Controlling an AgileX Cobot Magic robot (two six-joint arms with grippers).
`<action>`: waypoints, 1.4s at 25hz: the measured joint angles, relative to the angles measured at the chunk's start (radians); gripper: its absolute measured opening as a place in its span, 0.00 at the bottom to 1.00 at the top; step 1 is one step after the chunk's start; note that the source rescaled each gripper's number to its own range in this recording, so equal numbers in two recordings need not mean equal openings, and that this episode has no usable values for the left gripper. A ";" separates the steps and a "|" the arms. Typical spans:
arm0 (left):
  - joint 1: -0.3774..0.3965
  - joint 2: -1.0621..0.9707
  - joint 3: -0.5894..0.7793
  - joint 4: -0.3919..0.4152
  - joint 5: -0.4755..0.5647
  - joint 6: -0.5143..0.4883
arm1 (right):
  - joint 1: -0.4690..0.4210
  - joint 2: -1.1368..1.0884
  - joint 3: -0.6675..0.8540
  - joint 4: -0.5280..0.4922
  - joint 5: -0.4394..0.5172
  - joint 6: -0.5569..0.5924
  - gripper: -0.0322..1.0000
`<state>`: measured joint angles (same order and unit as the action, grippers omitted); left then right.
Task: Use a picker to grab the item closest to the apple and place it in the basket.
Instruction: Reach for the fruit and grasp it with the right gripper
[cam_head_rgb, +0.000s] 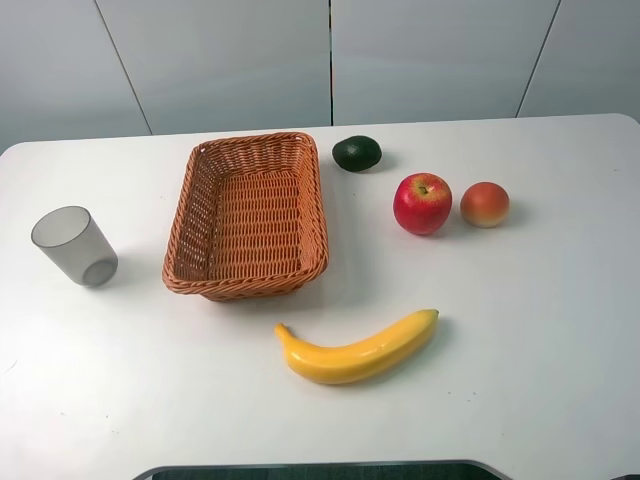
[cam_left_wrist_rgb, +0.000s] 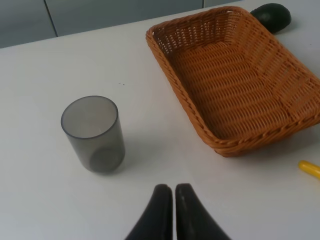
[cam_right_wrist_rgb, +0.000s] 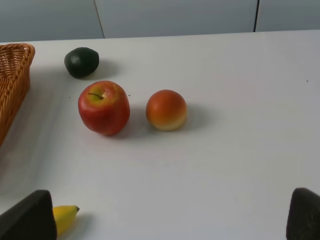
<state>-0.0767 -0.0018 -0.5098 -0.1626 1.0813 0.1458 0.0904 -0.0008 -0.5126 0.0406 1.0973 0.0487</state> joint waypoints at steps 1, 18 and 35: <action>0.000 0.000 0.000 0.000 0.000 0.000 | 0.000 0.000 0.000 0.003 0.000 -0.005 1.00; 0.000 0.000 0.000 0.000 0.000 0.000 | 0.000 0.125 -0.058 0.026 0.006 -0.061 1.00; 0.000 0.000 0.000 0.000 0.000 -0.002 | 0.000 0.568 -0.263 0.024 -0.026 -0.189 1.00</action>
<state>-0.0767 -0.0018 -0.5098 -0.1626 1.0813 0.1440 0.0904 0.5673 -0.7759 0.0646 1.0716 -0.1405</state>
